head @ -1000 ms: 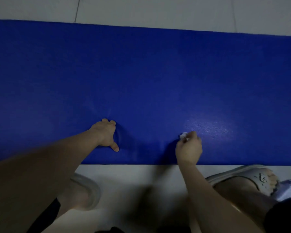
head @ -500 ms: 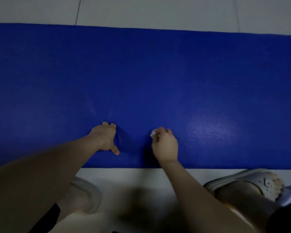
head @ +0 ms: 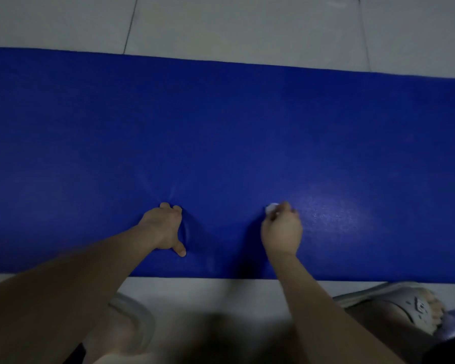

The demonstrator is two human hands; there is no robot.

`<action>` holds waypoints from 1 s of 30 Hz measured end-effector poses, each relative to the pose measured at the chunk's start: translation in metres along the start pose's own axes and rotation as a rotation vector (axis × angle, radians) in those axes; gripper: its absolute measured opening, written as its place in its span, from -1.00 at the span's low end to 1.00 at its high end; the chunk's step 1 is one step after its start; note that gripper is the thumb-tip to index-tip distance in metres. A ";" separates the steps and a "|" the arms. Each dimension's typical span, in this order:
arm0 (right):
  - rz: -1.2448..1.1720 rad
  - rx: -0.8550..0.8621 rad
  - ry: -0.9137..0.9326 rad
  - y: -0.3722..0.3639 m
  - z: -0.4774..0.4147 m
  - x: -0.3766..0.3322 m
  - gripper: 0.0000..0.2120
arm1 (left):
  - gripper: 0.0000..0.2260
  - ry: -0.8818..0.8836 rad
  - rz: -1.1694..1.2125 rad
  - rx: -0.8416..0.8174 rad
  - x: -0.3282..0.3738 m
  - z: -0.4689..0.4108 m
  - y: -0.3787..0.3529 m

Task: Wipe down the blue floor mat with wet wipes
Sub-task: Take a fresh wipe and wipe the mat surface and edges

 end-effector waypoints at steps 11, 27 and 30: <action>0.233 -0.335 0.504 -0.067 0.053 -0.096 -0.85 | -0.07 0.010 -0.026 0.000 0.001 0.000 0.003; 0.055 0.062 0.091 0.002 -0.047 -0.013 -0.76 | -0.04 -0.007 0.006 0.016 0.000 0.000 0.002; 0.106 -0.052 0.268 -0.039 -0.012 -0.069 -0.80 | -0.06 -0.005 -0.004 0.010 0.000 0.000 0.000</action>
Point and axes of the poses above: each hand's wrist, its own z-axis away from the middle knuckle, its own y-axis out of the back of the hand, x = y × z, the point moved 6 cm from there along -z, towards the middle knuckle, and after that the axes turned 4 degrees about -y, right-handed, at the moved point
